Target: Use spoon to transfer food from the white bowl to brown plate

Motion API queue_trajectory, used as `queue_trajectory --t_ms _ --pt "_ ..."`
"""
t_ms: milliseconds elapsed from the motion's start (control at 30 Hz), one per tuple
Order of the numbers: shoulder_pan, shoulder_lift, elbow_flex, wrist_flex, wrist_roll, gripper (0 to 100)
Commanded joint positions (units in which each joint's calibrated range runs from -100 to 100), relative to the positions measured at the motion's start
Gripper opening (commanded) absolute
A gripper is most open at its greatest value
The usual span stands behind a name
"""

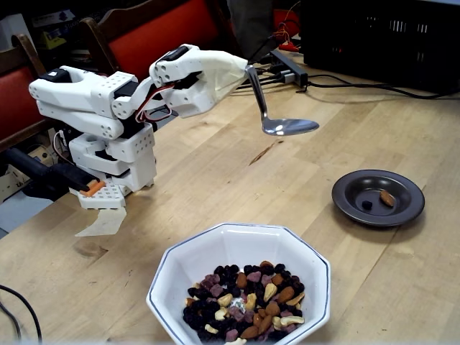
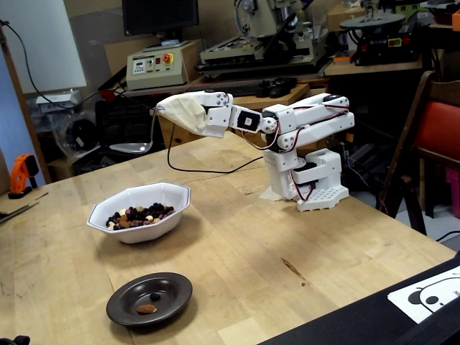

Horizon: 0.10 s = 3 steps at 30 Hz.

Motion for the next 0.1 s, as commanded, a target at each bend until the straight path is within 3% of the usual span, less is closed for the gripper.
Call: queue_trajectory --t_ms 0,67 --pt "-0.03 -0.8 -0.09 3.88 0.1 2" --pt "0.12 -0.8 -0.09 6.33 0.1 2"
